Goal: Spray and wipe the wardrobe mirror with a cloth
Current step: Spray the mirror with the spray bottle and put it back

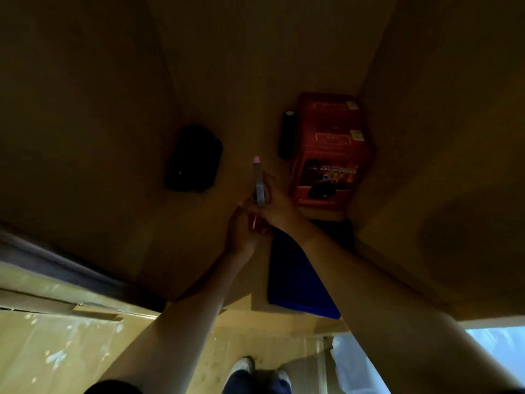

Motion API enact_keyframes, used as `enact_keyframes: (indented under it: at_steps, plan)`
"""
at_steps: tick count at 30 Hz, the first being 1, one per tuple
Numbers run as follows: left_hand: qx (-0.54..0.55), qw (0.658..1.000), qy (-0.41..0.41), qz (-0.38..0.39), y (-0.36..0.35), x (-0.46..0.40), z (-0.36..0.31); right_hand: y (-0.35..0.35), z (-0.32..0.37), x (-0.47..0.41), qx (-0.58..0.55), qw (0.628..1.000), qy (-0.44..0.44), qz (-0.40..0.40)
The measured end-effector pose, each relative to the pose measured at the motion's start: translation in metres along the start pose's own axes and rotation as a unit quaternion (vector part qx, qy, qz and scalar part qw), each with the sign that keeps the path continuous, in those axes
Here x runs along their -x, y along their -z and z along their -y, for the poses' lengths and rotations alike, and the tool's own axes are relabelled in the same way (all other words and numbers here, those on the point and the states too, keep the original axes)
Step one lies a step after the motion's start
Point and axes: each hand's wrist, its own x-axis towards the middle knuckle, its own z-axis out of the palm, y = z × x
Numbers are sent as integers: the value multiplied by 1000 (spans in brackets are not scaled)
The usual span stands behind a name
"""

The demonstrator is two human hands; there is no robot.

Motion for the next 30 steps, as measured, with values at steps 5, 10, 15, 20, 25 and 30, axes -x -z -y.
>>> enact_keyframes:
  at_steps: [5,10,15,20,25,30]
  plan:
    - [43,999,7,13,2,0,3,5,8,5,31,999,16,1]
    - [37,999,-9,13,5,12,3,2,14,21,32,998,42,17]
    - [-8,998,-61,6,11,31,4,0,27,41,11,999,35,18]
    - [-27,998,-64,2,20,54,-3,-4,46,65,13,998,59,7]
    - [-46,998,-31,20,27,81,-14,0,62,96,30,998,57,-8]
    - [-40,992,-102,63,46,118,-30,-9,87,130,49,994,75,-58]
